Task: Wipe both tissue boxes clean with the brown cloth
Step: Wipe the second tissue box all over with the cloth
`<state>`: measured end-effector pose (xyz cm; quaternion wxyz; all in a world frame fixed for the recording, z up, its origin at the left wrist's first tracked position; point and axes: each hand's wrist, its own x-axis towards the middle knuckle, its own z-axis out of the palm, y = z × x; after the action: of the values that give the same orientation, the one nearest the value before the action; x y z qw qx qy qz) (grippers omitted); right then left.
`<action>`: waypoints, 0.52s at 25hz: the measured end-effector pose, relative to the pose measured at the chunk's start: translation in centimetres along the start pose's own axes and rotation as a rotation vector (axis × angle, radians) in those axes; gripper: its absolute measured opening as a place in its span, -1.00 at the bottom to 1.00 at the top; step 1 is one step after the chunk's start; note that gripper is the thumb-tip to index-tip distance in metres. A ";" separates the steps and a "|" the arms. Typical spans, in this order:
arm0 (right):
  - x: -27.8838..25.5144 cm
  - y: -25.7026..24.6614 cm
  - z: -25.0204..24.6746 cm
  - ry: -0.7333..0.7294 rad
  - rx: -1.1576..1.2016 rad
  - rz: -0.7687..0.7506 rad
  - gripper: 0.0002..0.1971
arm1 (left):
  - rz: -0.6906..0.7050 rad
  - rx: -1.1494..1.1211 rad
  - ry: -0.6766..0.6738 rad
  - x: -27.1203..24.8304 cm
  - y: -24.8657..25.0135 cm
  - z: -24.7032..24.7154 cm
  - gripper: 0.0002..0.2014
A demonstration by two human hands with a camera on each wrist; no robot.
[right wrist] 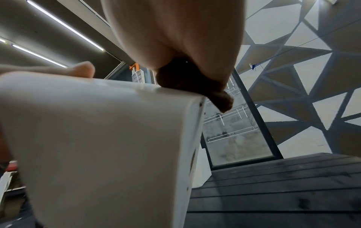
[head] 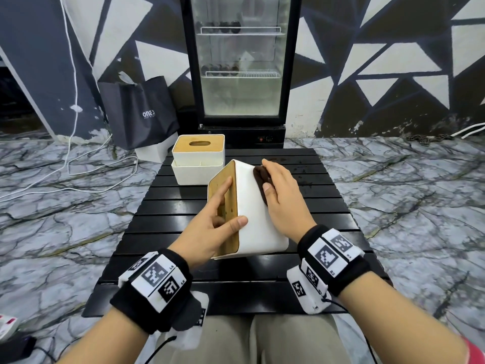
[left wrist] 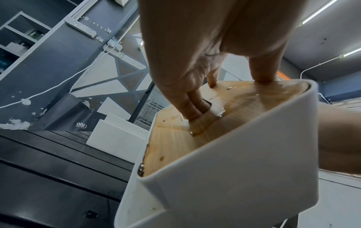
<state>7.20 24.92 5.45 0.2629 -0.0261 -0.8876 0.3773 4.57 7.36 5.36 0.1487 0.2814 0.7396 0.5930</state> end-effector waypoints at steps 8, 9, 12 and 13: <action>-5.4 -0.1 0.8 -0.018 -0.028 0.015 -0.53 | 0.002 -0.048 0.026 -0.1 0.2 0.0 -0.29; -6.0 -0.4 1.1 -0.011 -0.033 0.000 -0.51 | 0.006 -0.044 0.031 -0.1 0.2 0.1 -0.30; -7.2 -1.3 2.1 0.004 -0.028 -0.059 -0.47 | 0.004 -0.015 0.009 -0.2 0.3 0.4 -0.30; -7.3 -1.5 2.2 0.000 -0.019 -0.068 -0.46 | 0.006 -0.012 -0.002 -0.2 0.4 0.4 -0.29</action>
<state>12.60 20.60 1.97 0.2755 0.0016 -0.8914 0.3597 5.05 7.63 5.59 0.1492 0.2833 0.7351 0.5976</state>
